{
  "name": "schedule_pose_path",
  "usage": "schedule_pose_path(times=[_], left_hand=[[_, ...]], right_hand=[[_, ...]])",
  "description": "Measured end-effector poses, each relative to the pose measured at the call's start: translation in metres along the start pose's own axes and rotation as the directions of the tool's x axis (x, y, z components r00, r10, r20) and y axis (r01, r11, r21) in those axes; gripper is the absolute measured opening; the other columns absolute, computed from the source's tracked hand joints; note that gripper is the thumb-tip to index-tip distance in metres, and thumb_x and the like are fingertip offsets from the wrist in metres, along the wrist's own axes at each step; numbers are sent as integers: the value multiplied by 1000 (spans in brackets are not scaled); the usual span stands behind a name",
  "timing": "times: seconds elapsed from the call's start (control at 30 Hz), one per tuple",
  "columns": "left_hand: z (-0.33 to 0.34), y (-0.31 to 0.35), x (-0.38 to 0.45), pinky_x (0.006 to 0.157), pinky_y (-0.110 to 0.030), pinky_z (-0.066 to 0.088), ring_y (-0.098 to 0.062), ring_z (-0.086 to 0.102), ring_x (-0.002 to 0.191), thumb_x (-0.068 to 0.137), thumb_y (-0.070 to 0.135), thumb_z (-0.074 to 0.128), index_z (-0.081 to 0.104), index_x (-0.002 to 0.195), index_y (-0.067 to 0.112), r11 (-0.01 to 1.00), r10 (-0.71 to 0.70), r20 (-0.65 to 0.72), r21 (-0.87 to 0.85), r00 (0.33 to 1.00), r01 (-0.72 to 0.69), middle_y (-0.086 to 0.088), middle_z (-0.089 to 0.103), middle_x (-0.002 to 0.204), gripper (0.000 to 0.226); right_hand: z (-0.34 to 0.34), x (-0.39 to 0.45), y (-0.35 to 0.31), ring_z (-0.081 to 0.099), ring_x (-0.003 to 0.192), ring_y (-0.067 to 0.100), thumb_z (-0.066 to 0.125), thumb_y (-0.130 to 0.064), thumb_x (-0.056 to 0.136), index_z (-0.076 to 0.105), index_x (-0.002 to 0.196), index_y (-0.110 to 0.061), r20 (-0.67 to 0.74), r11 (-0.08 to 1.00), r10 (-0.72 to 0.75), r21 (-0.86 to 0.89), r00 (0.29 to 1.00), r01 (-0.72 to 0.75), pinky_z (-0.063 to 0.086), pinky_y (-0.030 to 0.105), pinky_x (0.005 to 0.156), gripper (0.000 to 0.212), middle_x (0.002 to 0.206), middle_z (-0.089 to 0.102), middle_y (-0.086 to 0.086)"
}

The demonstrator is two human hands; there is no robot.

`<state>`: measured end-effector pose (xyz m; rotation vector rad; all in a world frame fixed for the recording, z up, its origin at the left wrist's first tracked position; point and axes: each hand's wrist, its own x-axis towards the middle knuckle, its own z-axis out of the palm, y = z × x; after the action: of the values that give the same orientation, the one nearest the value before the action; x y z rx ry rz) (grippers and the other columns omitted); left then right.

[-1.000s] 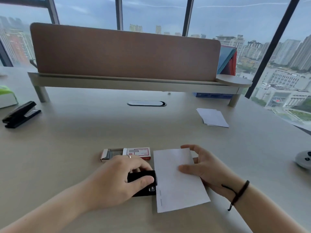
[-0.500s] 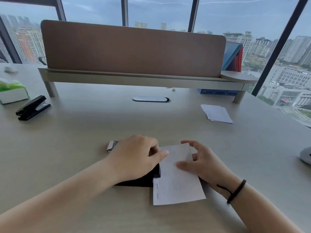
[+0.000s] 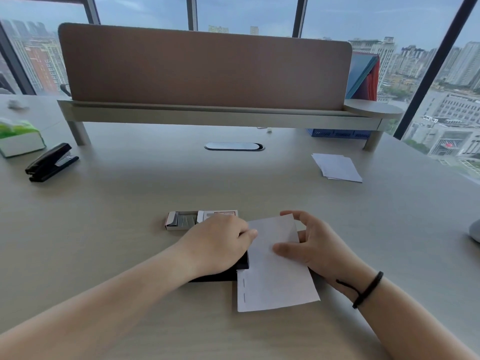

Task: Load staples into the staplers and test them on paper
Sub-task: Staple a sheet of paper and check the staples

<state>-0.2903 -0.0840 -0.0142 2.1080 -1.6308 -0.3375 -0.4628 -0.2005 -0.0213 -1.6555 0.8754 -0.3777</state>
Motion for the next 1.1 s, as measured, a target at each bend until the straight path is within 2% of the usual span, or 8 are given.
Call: schedule_pose_path(times=[0.2, 0.4, 0.53, 0.67, 0.83, 1.0, 1.1], left_hand=[[0, -1, 1, 56, -33, 31, -18, 32, 54, 99, 39, 45, 26, 56, 15, 1000, -6, -11, -27, 1000, 6, 1, 32, 52, 53], [0, 0, 1, 55, -32, 31, -19, 34, 54, 99, 40, 44, 28, 55, 15, 1000, 4, 9, -2, 1000, -4, 2, 33, 51, 53], [-1, 2, -1, 55, -32, 32, -21, 38, 57, 99, 41, 42, 30, 56, 15, 1000, -7, -2, 26, 1000, 8, 2, 37, 54, 52], [1, 7, -2, 63, -35, 42, -26, 47, 67, 101, 42, 35, 31, 58, 18, 994, -3, -2, 114, 1000, 3, 1, 44, 60, 49], [6, 7, -1, 64, -33, 39, -23, 49, 72, 102, 42, 27, 33, 61, 21, 973, 11, 30, 232, 999, -18, 3, 48, 69, 46], [10, 7, -1, 62, -32, 37, -24, 50, 71, 103, 41, 24, 31, 62, 22, 943, 28, 36, 331, 999, -38, 5, 42, 64, 46], [10, 6, -1, 61, -33, 40, -24, 54, 71, 103, 37, 26, 34, 63, 21, 942, 35, 39, 331, 999, -46, 3, 49, 67, 44]], right_hand=[[0, 2, 1, 78, 79, 29, 80, -3, 77, 46, 137, -24, -15, 1000, -4, -24, 1000, 3, 63, 48, 75, 72, 92, 80, 11], [1, 2, -1, 78, 77, 27, 79, -3, 79, 47, 137, -24, -5, 1000, 11, -20, 1000, -11, 63, 39, 67, 70, 92, 80, 10], [1, 3, 0, 78, 77, 27, 80, -4, 78, 46, 137, -25, -8, 999, 15, -28, 1000, -15, 63, 43, 71, 71, 89, 81, 9], [1, 5, 0, 78, 76, 26, 81, -7, 78, 47, 136, -25, -11, 1000, 22, -18, 1000, -22, 63, 43, 72, 70, 87, 81, 8], [-4, 7, 1, 78, 83, 28, 76, -13, 84, 45, 137, -24, 5, 1000, 31, -1, 1000, -31, 60, 53, 84, 62, 90, 81, 9], [-3, 8, 2, 78, 82, 29, 71, -15, 88, 44, 139, -26, 14, 999, 46, 16, 999, -47, 60, 54, 84, 59, 91, 81, 9], [-1, 6, 1, 78, 81, 29, 70, -16, 89, 42, 140, -27, 9, 999, 34, 13, 999, -34, 60, 53, 83, 59, 90, 81, 8]])
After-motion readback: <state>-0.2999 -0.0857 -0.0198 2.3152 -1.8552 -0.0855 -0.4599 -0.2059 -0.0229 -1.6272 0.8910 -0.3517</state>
